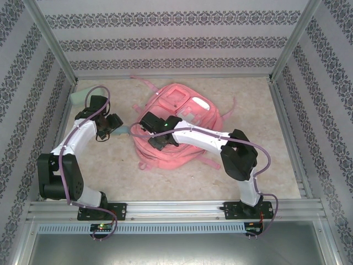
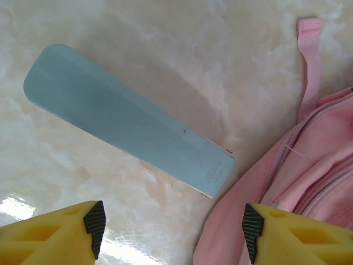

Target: Pack books, pencil case, and school supplies into a backpack

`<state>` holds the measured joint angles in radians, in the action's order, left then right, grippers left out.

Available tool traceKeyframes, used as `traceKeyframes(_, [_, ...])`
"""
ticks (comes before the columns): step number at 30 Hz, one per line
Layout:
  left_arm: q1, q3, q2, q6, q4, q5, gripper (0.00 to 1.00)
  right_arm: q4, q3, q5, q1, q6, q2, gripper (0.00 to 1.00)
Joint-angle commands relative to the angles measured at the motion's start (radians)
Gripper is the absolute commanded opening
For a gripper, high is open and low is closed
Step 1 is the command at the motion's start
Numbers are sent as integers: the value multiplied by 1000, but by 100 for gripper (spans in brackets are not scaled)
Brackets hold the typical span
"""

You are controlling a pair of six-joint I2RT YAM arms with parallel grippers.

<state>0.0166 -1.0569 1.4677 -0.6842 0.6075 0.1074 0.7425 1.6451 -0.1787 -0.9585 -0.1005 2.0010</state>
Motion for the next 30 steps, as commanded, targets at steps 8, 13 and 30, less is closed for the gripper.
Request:
traceKeyframes(8, [16, -32, 103, -30, -100, 16, 68, 8, 5, -50, 33, -50, -97, 0])
traceKeyframes(13, [16, -45, 144, -102, -98, -13, 68, 8, 22, -38, 74, -104, -157, 0])
traceKeyframes(30, [16, -73, 246, -339, -77, -99, 68, 17, 61, 23, 87, -142, -179, 0])
